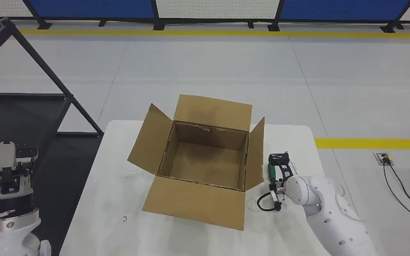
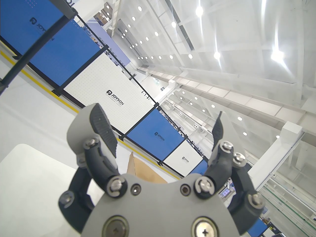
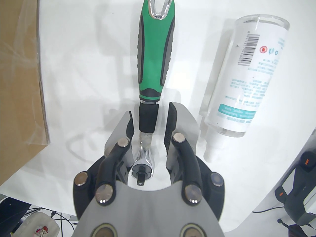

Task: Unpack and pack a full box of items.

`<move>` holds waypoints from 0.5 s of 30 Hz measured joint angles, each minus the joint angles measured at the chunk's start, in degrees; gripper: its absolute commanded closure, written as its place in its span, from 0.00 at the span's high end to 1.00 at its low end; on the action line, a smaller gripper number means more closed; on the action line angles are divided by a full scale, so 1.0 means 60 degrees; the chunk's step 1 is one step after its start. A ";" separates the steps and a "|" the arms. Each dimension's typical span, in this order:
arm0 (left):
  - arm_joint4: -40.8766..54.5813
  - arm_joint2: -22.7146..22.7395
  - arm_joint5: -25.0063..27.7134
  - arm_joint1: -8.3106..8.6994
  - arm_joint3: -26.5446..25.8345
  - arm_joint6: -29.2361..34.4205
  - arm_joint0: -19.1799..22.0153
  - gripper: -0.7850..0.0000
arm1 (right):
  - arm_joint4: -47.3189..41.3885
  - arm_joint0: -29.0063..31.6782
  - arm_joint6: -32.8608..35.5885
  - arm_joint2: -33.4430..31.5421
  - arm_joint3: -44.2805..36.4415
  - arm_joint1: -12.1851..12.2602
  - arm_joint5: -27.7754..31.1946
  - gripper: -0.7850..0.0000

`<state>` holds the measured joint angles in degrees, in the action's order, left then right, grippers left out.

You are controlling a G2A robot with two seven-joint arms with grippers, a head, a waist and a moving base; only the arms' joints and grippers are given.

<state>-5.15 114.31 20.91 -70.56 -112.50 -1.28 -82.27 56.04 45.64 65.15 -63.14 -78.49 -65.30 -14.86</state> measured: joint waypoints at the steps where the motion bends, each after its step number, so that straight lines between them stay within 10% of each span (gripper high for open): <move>1: 0.0000 0.0000 0.0000 0.0000 0.0000 0.0000 0.0000 1.00 | -0.0014 -0.0044 -0.0010 0.0033 0.0084 -0.0018 0.0027 0.38; 15: 0.0000 0.0000 0.0000 0.0000 0.0000 0.0000 0.0000 1.00 | 0.0022 -0.0316 -0.0095 0.0246 0.0577 -0.0173 0.0049 0.00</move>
<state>-5.15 114.31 20.91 -70.56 -112.50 -1.28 -82.27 56.17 43.74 64.58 -61.67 -75.02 -66.34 -14.57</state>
